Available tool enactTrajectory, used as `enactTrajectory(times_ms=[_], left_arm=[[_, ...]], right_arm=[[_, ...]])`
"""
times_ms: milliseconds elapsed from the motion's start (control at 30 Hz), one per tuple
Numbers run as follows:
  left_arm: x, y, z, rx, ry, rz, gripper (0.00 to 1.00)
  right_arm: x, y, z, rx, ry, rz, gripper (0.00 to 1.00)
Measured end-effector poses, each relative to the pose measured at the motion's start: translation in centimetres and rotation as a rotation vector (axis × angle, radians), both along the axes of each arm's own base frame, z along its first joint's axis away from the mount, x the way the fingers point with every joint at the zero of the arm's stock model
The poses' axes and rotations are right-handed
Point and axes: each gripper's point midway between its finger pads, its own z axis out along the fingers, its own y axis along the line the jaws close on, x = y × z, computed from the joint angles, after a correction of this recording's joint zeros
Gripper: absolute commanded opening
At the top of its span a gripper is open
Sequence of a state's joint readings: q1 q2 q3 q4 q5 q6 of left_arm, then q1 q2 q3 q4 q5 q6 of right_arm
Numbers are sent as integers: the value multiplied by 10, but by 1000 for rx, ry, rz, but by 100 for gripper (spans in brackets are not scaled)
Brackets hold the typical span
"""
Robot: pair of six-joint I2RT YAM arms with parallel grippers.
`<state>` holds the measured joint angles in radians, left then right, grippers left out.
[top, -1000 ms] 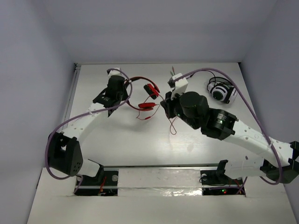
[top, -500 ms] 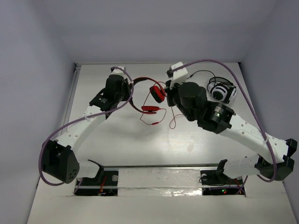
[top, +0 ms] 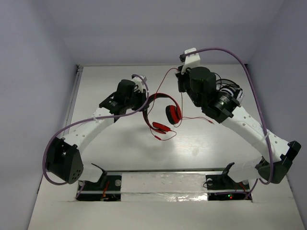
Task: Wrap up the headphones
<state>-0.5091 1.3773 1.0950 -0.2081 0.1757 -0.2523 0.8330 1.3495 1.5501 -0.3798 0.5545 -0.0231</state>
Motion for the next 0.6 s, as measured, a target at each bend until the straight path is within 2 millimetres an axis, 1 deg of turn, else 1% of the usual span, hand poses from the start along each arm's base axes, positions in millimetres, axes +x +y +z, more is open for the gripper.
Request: enactTrajectory(times_ms=[100, 200, 267, 367, 400, 533, 600], left_arm=[[-7, -8, 1, -17, 10, -55, 0], [-12, -13, 2, -34, 18, -89, 0], [-14, -14, 3, -40, 20, -104, 0], [-16, -16, 8, -45, 19, -121, 0], [-17, -17, 11, -51, 13, -131, 0], [-20, -19, 22, -84, 4, -161, 0], [-20, -15, 28, -107, 1, -168, 0]], right_arm=[[10, -8, -6, 1, 6, -23, 0], [19, -24, -14, 27, 10, -71, 0], [20, -38, -25, 50, 26, -107, 0], [14, -57, -42, 96, 47, -148, 0], [11, -60, -46, 108, 54, -155, 0], [4, -65, -57, 175, 69, -170, 0], [1, -64, -65, 197, 83, -168, 0]])
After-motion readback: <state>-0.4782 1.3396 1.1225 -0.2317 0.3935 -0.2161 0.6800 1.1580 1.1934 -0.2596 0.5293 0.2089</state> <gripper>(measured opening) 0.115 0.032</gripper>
